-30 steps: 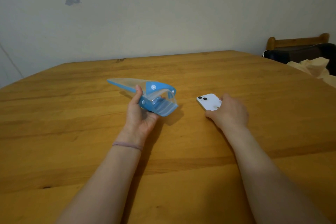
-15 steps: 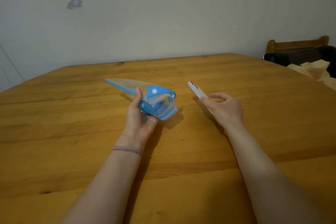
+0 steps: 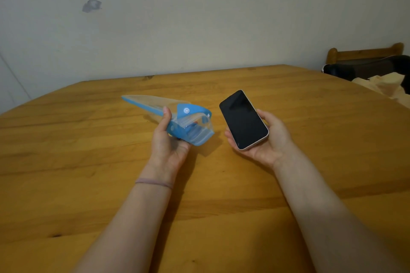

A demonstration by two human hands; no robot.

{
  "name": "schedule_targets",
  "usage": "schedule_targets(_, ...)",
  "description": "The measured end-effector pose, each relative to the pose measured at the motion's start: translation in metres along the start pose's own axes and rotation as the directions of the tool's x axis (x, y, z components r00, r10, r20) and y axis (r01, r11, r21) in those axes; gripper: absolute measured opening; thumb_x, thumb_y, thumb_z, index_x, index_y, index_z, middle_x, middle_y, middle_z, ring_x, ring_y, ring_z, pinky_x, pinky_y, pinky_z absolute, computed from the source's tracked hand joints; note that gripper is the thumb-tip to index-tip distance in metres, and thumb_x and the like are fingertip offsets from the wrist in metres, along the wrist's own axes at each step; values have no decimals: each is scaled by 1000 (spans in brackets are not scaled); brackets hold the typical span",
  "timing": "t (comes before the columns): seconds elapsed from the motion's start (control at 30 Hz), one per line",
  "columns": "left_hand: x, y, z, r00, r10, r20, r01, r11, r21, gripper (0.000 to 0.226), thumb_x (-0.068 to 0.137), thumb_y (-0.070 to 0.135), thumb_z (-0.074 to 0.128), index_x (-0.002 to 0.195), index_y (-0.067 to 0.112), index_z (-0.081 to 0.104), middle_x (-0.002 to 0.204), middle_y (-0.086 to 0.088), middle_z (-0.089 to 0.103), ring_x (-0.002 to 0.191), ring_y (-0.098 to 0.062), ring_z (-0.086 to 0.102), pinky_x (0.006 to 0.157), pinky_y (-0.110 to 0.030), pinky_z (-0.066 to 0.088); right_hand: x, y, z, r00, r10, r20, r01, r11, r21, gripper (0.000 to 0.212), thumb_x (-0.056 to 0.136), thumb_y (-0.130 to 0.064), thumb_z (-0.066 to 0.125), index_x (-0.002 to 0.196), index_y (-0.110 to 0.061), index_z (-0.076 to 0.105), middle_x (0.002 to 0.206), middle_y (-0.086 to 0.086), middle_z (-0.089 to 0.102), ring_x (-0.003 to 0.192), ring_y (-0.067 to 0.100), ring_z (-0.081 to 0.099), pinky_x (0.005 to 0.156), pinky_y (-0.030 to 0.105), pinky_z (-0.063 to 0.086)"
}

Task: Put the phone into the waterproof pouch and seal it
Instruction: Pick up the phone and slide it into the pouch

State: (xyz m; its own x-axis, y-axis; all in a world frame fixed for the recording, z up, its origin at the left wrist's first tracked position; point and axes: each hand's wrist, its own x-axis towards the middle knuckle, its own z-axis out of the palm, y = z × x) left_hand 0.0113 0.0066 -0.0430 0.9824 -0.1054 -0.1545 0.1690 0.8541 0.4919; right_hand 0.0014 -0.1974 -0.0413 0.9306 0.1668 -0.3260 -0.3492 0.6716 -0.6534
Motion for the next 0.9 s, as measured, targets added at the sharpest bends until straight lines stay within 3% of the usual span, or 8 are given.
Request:
schedule_targets(0.17,2,2,-1,999,31,-16,-31,999,-21,52,89,39,62,128,6,52,126,-20,60,114,-33,62,98,-49,49,1,3,1,999,25,-35,-27,998,-49,47,97,-43,43,119,-4,59,108,31,67,90,44,69,73,49,57)
schedule_targets(0.27,4,3,-3,997,71,-38,-73,996,-44,52,89,39,62,126,4,53,129,-20,59,117,-34,60,105,-51,43,1,5,1,997,41,-67,-46,995,-85,46,99,-41,41,118,-2,58,105,30,68,86,45,70,67,48,58)
schedule_targets(0.4,3,6,-3,993,114,-39,-117,988,-101,49,89,40,61,121,5,55,127,-20,59,116,-34,60,105,-51,43,-1,5,1,994,86,-62,-94,986,-138,43,101,-35,38,114,1,57,101,30,70,87,44,70,71,47,60)
schedule_targets(0.6,4,11,-3,970,225,-86,-233,968,-93,61,90,37,61,139,8,41,143,-17,48,126,-30,53,108,-49,40,-7,4,6,983,185,-16,-186,974,-129,45,98,-35,44,113,5,59,103,32,68,71,40,72,48,34,60)
schedule_targets(0.73,4,12,-3,958,261,-120,-269,961,-63,71,86,34,66,145,15,31,143,-14,46,126,-29,53,105,-49,43,-11,5,8,966,259,16,-255,959,-128,48,96,-37,48,109,7,62,96,32,69,59,35,71,34,27,51)
schedule_targets(0.9,5,9,-4,959,270,-89,-273,962,-24,79,85,32,66,149,18,22,143,-15,46,126,-32,53,105,-51,43,-14,6,10,958,284,33,-273,944,-185,47,95,-40,49,103,3,65,84,27,72,51,27,69,29,21,46)
